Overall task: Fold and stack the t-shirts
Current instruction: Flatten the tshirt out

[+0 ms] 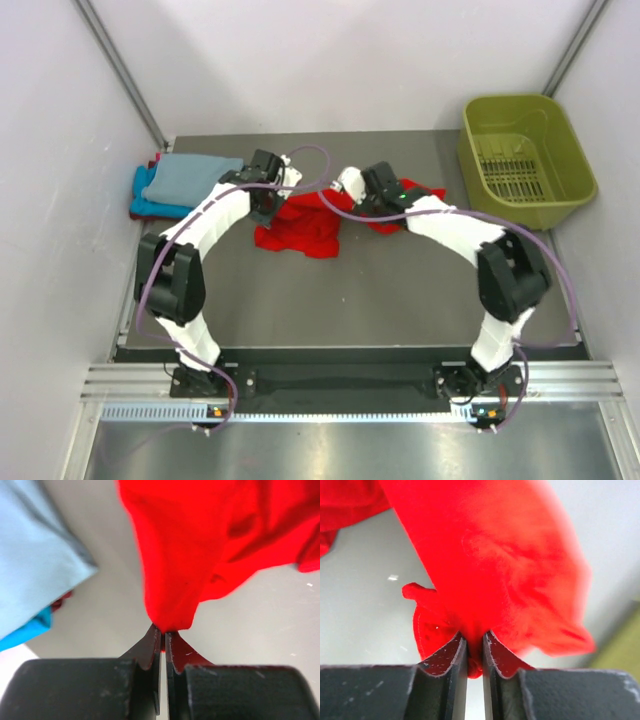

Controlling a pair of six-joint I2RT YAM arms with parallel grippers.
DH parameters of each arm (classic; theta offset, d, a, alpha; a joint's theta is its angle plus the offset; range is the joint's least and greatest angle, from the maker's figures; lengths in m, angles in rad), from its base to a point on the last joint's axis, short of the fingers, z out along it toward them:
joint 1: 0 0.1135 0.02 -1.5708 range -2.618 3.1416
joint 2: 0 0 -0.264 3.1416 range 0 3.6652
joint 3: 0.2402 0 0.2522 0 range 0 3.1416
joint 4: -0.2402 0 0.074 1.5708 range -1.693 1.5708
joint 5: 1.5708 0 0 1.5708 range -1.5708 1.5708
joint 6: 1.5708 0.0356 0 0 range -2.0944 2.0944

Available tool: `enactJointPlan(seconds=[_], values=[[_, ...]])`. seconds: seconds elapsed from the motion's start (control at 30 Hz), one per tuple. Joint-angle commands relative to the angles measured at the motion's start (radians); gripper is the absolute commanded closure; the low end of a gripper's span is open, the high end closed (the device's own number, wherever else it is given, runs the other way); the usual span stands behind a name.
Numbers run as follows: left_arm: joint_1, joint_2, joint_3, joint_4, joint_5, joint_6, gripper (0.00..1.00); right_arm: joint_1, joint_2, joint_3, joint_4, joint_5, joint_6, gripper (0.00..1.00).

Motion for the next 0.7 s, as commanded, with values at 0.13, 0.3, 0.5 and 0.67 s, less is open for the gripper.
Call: enactJointPlan(seconds=[0.13, 0.3, 0.5, 0.67], values=[[0.055, -0.161, 0.028, 0.182, -0.056, 0.095, 1.00, -0.042, -0.299, 0.098, -0.022, 0.107, -0.122, 0.88], [0.069, -0.193, 0.093, 0.233, -0.091, 0.126, 1.00, -0.065, -0.417, 0.115, -0.046, 0.107, -0.148, 0.88], [0.069, -0.305, 0.121, 0.225, -0.090, 0.130, 1.00, -0.070, -0.607, 0.067, -0.132, 0.052, -0.120, 0.87], [0.067, -0.520, 0.048, 0.257, -0.058, 0.220, 1.00, -0.070, -0.799, 0.095, -0.270, 0.000, -0.059, 0.89]])
